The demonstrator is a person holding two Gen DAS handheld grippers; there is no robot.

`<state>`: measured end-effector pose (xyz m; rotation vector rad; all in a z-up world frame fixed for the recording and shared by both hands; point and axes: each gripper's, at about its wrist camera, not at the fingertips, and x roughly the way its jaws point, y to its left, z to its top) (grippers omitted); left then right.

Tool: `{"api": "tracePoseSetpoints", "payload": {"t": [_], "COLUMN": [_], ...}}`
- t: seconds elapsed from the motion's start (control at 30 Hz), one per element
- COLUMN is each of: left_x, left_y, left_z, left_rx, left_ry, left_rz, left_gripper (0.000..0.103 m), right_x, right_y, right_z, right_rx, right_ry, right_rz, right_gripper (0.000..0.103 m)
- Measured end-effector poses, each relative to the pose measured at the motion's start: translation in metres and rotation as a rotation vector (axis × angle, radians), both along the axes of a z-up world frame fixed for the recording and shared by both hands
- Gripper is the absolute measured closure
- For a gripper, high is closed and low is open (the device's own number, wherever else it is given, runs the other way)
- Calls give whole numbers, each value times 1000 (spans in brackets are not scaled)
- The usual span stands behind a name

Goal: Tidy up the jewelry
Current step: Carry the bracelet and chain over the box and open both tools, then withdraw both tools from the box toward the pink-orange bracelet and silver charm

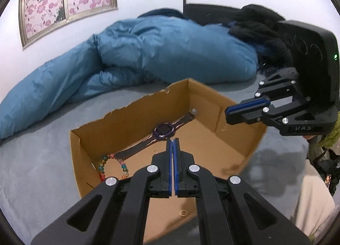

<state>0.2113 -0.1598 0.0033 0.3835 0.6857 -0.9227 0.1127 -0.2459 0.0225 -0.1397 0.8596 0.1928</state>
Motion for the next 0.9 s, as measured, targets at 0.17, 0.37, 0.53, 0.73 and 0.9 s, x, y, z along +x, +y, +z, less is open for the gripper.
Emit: {"api": "tracePoseSetpoints", "payload": {"t": [0.17, 0.37, 0.53, 0.73, 0.9], "left_x": [25, 37, 36, 27, 25], "left_y": [-6, -5, -2, -6, -6], "left_z": [-17, -23, -19, -15, -11], "left_rx": [45, 49, 37, 59, 59], "left_ry": [52, 80, 77, 46, 34], "left_rz": [35, 68, 68, 45, 45], "left_gripper": [102, 83, 79, 72, 71], "right_x": [20, 27, 24, 21, 17], "right_y": [-11, -17, -20, -20, -18], "right_z": [-14, -18, -12, -4, 0], "right_rx": [4, 2, 11, 9, -1], "right_ry": [44, 40, 22, 4, -10], "right_rz": [-29, -38, -48, -48, -42], "right_gripper": [96, 81, 80, 78, 78]}}
